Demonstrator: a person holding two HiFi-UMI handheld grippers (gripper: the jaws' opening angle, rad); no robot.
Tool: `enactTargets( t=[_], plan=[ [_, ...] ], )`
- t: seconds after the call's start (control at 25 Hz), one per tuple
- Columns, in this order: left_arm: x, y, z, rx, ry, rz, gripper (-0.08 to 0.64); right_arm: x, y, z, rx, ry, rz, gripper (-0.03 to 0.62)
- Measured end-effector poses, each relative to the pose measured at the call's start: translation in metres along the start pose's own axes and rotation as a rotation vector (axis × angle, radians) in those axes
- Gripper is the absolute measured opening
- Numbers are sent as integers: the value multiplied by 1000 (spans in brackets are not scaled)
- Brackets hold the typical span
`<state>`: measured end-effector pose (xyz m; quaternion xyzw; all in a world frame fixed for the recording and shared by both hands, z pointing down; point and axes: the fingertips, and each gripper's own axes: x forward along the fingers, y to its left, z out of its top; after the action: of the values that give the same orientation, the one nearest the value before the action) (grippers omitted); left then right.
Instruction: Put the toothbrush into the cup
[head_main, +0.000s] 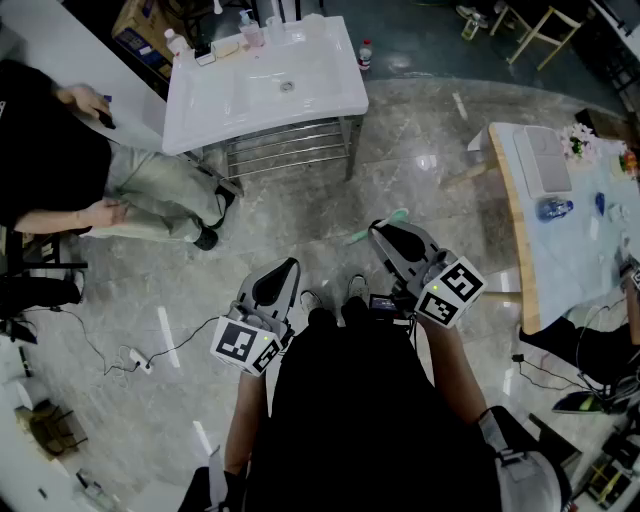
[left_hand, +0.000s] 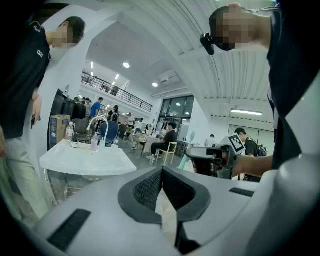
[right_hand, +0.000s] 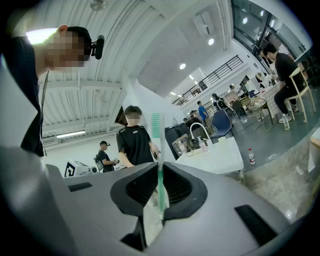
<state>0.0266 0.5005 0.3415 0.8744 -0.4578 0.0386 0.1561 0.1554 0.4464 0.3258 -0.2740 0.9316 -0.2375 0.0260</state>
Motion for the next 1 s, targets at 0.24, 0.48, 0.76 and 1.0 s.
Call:
enactTargets(
  t=[0.24, 0.48, 0.76, 1.0],
  plan=[
    [0, -3, -1, 2, -3, 0, 12, -2, 3, -1, -8, 1, 10, 41],
    [6, -5, 0, 4, -1, -2, 12, -4, 3, -1, -38, 20, 15, 41],
    [23, -8, 2, 15, 13, 4, 12, -2, -7, 3, -121, 42, 4, 41],
    [39, -10, 5, 25, 23, 37, 12, -3, -21, 13, -88, 24, 41, 41]
  ],
)
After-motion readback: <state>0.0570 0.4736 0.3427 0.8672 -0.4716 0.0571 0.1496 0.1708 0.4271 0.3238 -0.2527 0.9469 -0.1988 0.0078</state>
